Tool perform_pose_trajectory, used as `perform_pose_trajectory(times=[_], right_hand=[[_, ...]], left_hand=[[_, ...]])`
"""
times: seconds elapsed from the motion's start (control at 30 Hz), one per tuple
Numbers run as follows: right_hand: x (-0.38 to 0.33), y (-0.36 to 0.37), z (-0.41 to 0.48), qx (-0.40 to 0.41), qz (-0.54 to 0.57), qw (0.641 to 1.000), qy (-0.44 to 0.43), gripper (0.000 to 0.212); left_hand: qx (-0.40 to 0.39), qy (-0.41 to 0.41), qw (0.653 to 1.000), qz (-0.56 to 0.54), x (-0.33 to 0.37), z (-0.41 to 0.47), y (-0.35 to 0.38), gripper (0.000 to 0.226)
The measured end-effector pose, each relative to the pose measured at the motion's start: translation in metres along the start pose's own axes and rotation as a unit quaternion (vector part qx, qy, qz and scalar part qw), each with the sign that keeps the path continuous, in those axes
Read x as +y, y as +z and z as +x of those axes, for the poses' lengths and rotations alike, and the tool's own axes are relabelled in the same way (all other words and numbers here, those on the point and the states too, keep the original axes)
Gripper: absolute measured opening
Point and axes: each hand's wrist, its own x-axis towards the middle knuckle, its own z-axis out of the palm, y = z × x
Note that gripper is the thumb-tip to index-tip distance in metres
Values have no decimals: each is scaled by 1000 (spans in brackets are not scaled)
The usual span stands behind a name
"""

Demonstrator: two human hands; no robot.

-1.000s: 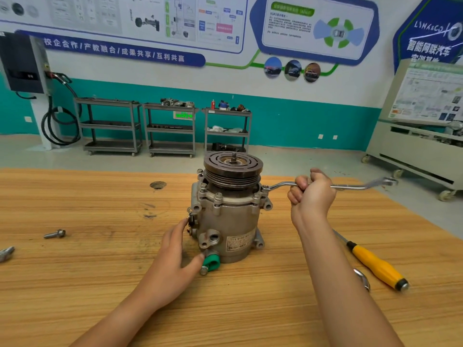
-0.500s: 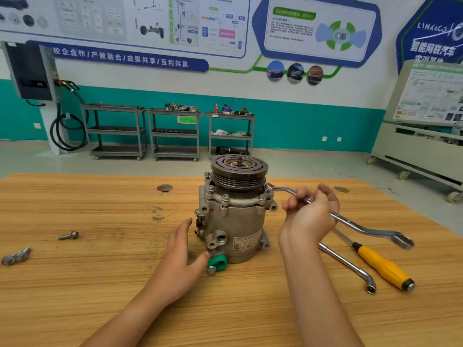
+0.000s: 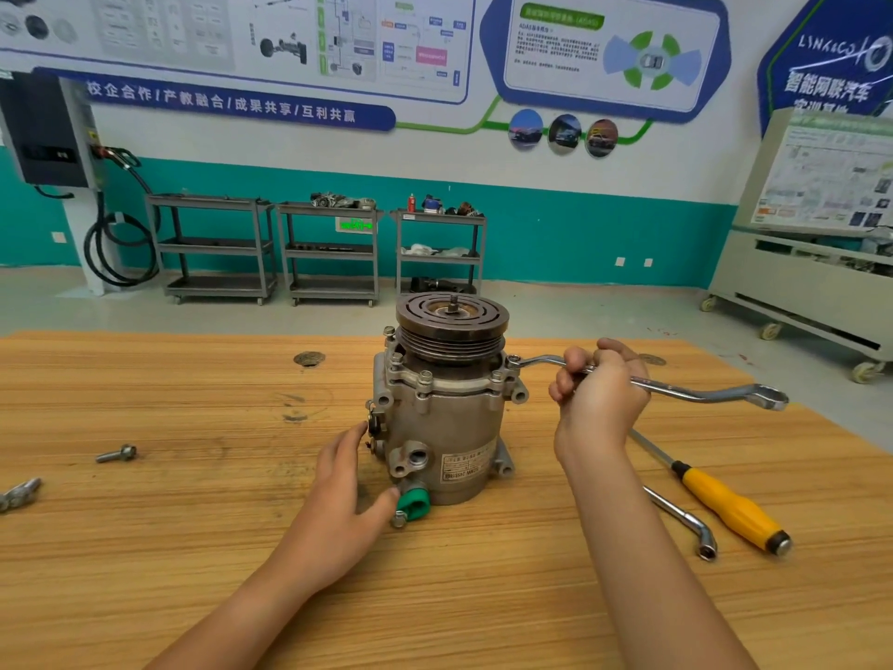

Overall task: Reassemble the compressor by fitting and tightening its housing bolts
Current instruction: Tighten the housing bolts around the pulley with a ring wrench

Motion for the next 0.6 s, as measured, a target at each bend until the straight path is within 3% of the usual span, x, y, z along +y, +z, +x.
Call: perform_pose_trajectory(times=[0.3, 0.47, 0.6], right_hand=[[44, 12, -60, -31, -48, 982, -180, 30], [7, 4, -28, 48, 86, 994, -50, 20], [-18, 1, 10, 31, 43, 999, 1, 19]], left_hand=[[13, 6, 1000, -11, 1, -1, -1, 81], [5, 7, 1000, -20, -1, 0, -2, 81], [-5, 13, 1000, -7, -2, 0, 0, 82]])
